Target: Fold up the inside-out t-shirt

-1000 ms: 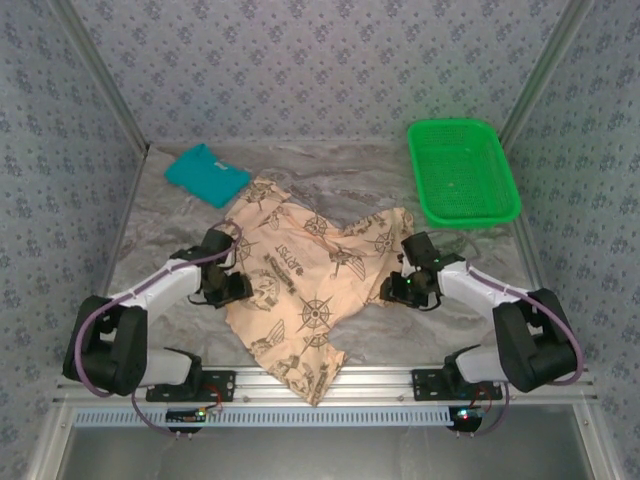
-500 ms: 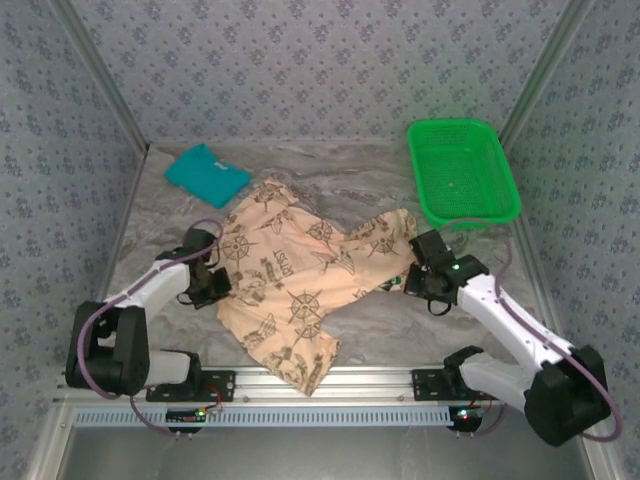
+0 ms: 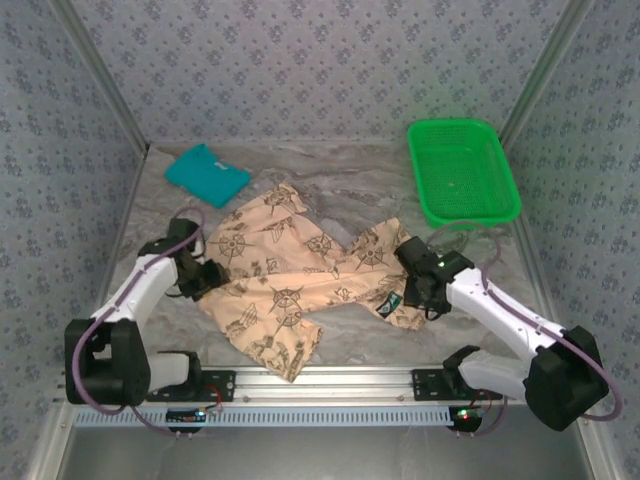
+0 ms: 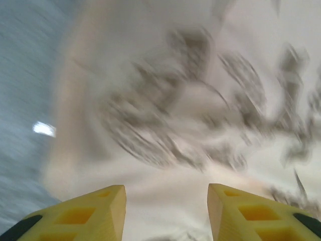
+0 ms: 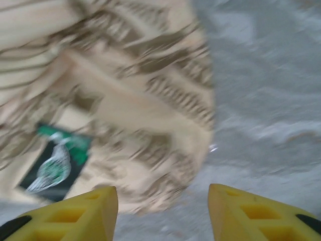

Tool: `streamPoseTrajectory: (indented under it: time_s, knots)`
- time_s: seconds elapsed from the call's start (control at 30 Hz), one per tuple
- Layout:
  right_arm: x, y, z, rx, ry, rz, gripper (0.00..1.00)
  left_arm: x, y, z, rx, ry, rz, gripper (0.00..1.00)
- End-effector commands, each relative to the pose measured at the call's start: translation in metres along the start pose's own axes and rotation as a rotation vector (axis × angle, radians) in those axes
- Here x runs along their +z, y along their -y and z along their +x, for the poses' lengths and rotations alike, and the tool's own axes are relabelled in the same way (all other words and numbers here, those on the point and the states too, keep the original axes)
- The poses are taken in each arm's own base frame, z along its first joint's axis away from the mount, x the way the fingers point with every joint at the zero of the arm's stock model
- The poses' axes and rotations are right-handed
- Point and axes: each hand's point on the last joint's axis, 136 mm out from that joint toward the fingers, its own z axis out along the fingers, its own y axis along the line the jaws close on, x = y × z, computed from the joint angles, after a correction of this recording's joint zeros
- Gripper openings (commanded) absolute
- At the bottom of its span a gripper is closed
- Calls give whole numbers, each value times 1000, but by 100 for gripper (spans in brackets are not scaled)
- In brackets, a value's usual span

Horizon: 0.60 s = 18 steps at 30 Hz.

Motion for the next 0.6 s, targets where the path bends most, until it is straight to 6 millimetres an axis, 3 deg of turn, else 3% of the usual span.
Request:
streamPoseTrajectory:
  time_s: [0.0, 0.07, 0.17, 0.23, 0.27, 0.3, 0.33, 0.37, 0.4, 0.43, 0.57]
  knots:
    - [11, -24, 36, 155, -152, -155, 56, 2, 8, 58, -93, -144, 13, 50]
    - [29, -20, 44, 208, -174, -142, 57, 20, -2, 69, -181, -173, -12, 51]
    - [44, -17, 33, 198, -156, -113, 57, 44, -26, 72, -238, -171, -120, 52]
    - [49, -13, 25, 174, -138, -88, 54, 56, -40, 70, -255, -158, -191, 53]
    - [52, -8, 22, 183, -133, -63, 47, 61, -44, 70, -265, -166, -212, 52]
    - [54, -6, 19, 185, -128, -62, 39, 65, -45, 70, -275, -178, -216, 49]
    - [55, -3, 14, 191, -109, -57, 26, 67, -48, 73, -281, -197, -226, 38]
    - [54, 4, 8, 208, -83, -37, 10, 70, -47, 67, -287, -185, -210, 17]
    - [52, 8, 1, 215, -52, -33, 1, 70, -47, 64, -295, -185, -198, 6]
    - [46, 11, -10, 209, -8, -33, 0, 69, -46, 59, -301, -180, -169, 0]
    - [10, 26, -54, 132, 149, 27, 0, 36, -43, 34, -347, -139, -87, 0]
